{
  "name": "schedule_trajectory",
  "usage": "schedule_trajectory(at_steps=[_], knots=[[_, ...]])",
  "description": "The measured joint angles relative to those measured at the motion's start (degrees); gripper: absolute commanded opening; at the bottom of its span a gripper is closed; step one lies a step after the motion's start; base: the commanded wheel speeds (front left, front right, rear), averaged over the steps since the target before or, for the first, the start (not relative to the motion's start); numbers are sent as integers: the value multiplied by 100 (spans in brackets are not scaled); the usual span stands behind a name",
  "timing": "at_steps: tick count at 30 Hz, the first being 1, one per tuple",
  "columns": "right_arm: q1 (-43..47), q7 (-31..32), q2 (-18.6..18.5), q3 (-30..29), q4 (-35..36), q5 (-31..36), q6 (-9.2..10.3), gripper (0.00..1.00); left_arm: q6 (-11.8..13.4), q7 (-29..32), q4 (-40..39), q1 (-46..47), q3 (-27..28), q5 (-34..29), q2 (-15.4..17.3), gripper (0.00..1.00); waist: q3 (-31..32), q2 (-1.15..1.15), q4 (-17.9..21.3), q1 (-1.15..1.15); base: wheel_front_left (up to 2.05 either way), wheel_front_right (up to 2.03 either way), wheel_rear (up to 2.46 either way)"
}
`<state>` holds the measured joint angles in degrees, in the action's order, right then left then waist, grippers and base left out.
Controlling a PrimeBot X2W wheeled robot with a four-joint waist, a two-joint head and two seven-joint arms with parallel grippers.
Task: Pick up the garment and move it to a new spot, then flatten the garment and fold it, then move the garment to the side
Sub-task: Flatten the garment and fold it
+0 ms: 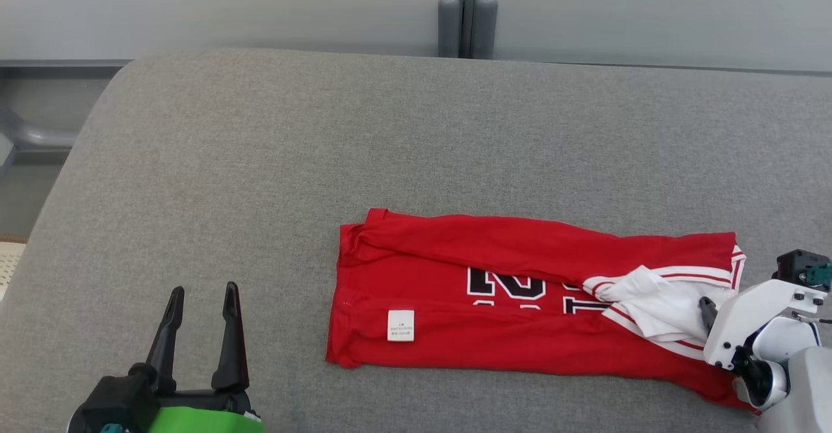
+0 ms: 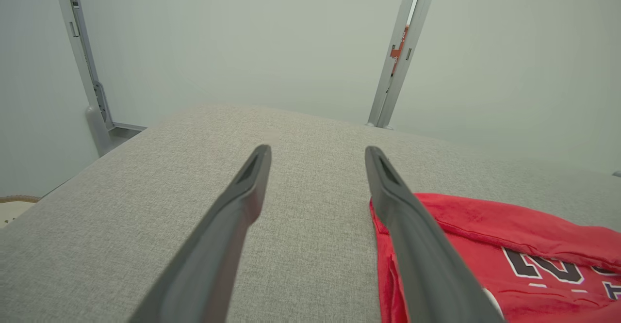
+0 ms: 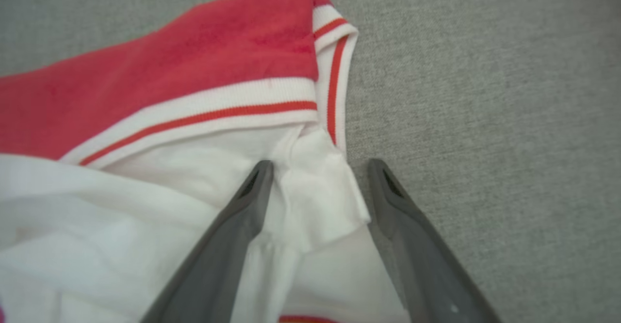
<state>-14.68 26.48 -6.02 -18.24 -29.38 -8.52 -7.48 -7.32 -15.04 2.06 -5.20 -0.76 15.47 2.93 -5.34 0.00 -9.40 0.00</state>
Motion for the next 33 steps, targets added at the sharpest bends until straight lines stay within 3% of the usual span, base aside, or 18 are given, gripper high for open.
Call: schedule_trajectory(at_steps=[6,7,8,9,17,26,29,33], knots=[[-121,-37,-31,211,-347,-8,27,100,0,0,4,4,-3,3,0,100,-67,0,-87,0,0,0,0],[-139,19,-59,248,-420,-8,27,44,-1,0,10,5,-16,3,-1,100,-62,0,-92,0,0,0,0],[-162,49,-87,294,-476,-8,27,9,-5,0,18,5,-23,3,-1,100,-54,0,-96,0,0,0,0],[-177,70,-102,326,-506,-7,27,0,-5,0,24,5,-26,3,-2,100,-47,0,-99,0,0,0,0],[-114,-236,-276,-180,-336,548,-15,0,-5,0,34,-10,0,14,-2,100,46,0,-40,0,0,0,0],[132,-18,-750,-450,1167,1436,-8,0,-7,0,52,-33,-67,190,-5,100,194,0,264,0,0,0,0],[362,353,-800,-189,1876,1560,-7,0,-7,0,76,-38,-104,214,-7,100,288,0,335,0,0,0,0],[627,788,-740,471,2514,1228,-7,0,-7,0,98,-47,-115,240,-7,100,368,0,352,0,0,0,0]])
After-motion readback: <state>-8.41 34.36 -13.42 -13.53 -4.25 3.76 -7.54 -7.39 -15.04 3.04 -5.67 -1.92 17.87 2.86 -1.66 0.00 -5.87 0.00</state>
